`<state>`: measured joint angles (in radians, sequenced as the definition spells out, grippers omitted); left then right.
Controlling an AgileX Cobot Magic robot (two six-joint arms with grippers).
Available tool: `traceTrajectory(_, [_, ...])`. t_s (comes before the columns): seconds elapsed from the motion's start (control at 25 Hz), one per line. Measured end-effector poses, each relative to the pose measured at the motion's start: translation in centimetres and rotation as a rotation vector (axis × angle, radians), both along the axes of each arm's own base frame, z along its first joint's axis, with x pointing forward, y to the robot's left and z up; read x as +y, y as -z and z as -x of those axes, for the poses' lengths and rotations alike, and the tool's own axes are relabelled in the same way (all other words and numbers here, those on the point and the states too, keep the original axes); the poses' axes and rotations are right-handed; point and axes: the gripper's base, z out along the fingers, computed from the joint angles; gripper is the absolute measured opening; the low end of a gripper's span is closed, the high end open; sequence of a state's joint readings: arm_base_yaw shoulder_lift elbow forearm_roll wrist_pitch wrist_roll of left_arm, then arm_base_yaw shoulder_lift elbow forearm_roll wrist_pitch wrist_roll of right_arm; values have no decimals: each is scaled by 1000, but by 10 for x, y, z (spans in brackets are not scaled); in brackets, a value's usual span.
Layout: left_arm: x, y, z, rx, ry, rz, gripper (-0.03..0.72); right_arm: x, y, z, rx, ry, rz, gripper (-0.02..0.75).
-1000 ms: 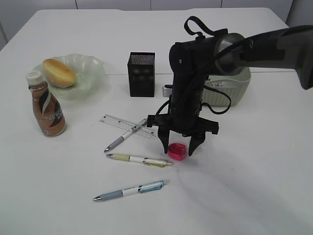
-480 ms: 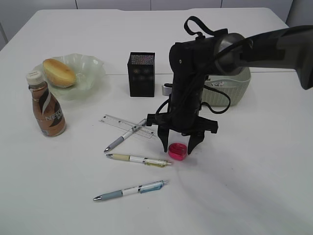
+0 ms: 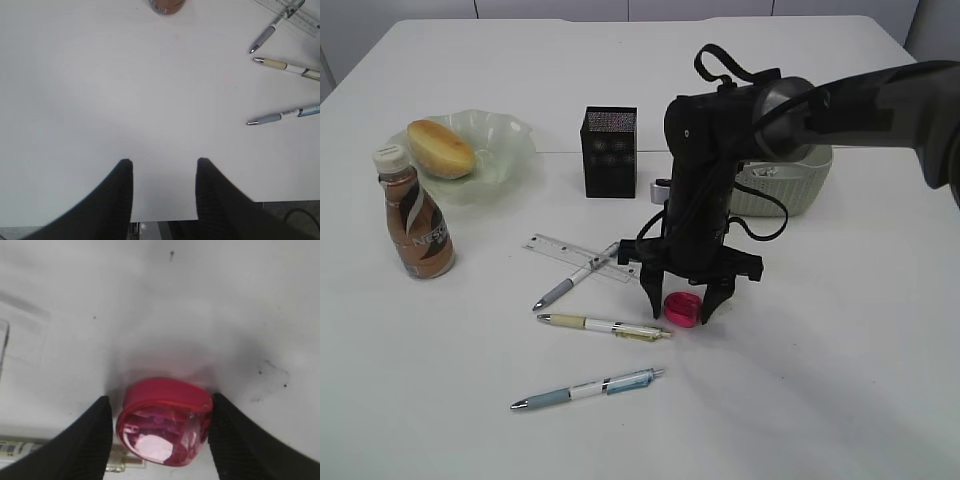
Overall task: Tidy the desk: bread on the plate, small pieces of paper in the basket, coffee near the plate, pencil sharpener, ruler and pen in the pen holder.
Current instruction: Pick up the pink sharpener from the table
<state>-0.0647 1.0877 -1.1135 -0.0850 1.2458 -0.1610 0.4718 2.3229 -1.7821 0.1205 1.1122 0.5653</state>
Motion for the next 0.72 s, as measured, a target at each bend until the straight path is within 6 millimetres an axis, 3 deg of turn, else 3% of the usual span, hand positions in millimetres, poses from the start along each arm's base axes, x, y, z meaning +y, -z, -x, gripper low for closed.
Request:
traceTrajectory(0.32, [0, 0, 0, 0, 0, 0, 307, 0, 0, -1, -11, 1, -5, 442])
traceTrajectory(0.48, [0, 0, 0, 0, 0, 0, 307, 1, 0, -2, -20, 2, -9, 376])
traceTrajectory(0.72, [0, 0, 0, 0, 0, 0, 307, 1, 0, -2, -23, 2, -8, 352])
